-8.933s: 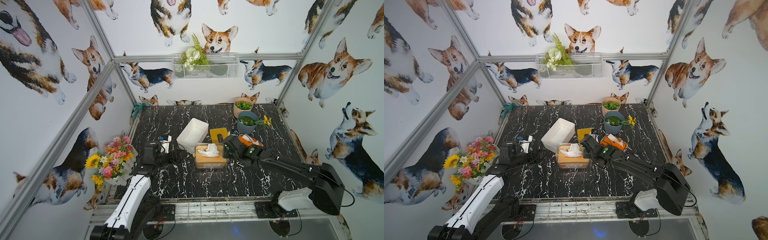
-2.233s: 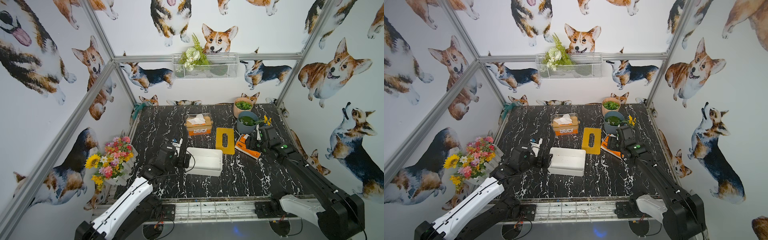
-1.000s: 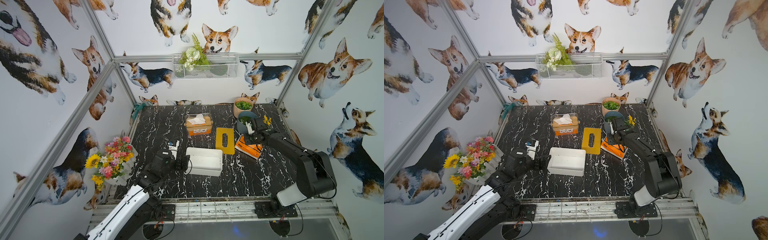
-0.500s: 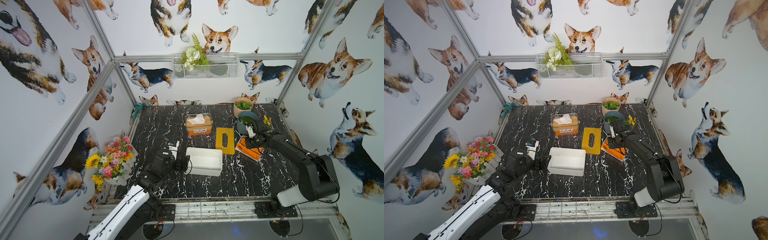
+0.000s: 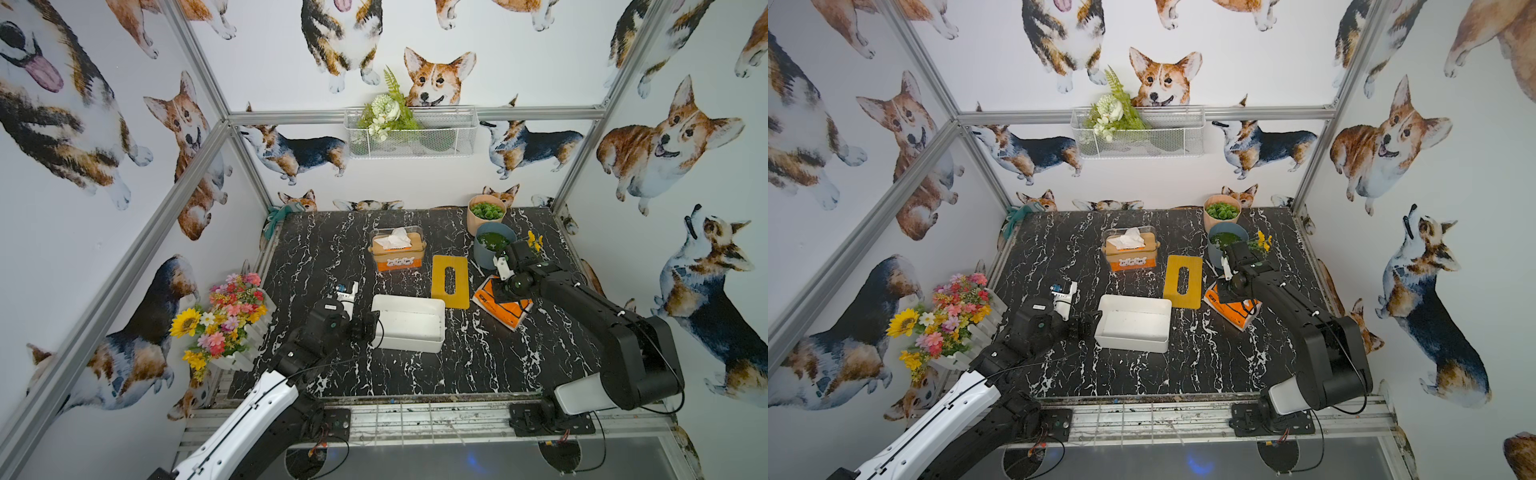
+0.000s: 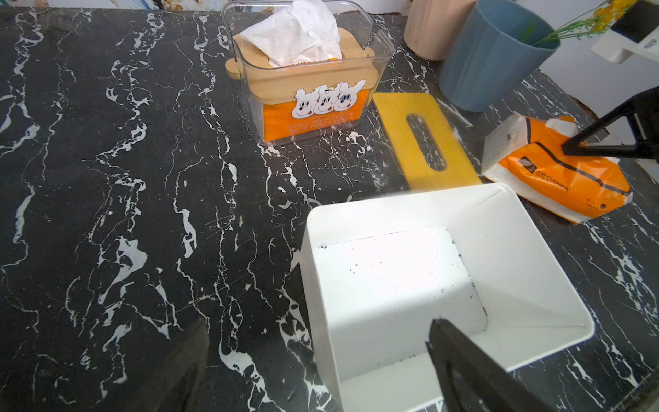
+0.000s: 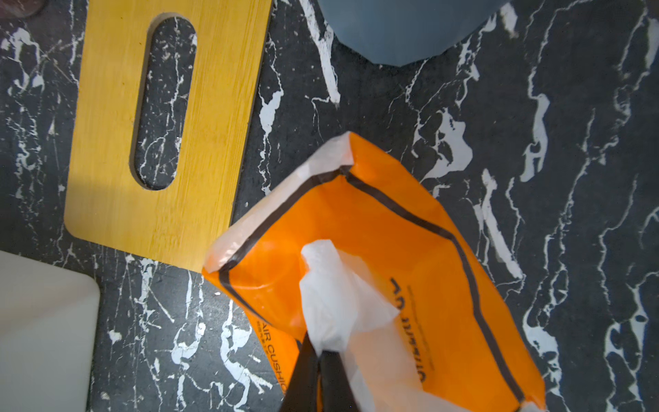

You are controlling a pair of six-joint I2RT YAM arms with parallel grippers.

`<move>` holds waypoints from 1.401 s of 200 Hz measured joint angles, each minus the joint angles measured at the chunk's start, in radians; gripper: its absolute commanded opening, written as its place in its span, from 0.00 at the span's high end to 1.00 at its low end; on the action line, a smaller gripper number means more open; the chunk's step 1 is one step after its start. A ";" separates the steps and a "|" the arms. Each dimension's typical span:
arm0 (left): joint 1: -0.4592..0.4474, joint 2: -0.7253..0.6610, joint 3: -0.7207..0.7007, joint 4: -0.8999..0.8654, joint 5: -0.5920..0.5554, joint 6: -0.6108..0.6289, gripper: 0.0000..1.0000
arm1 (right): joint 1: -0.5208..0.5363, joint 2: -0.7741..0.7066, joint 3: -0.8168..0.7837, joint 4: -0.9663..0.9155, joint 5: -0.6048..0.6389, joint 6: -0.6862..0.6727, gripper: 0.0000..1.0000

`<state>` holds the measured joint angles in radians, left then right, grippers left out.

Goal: Put the tissue paper into the tissue box
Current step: Pick up the paper towel from the center of the board, then place the paper towel in the tissue box.

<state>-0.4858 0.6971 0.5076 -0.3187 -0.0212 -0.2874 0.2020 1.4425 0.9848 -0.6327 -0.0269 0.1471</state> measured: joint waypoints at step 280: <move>0.000 0.005 -0.003 0.007 0.028 0.002 0.00 | 0.618 0.100 0.432 0.118 -0.285 0.025 1.00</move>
<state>-0.4858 0.7025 0.5049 -0.3119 0.0071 -0.2852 0.8196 1.5429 1.4170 -0.5148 -0.3122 0.1719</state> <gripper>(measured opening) 0.998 0.053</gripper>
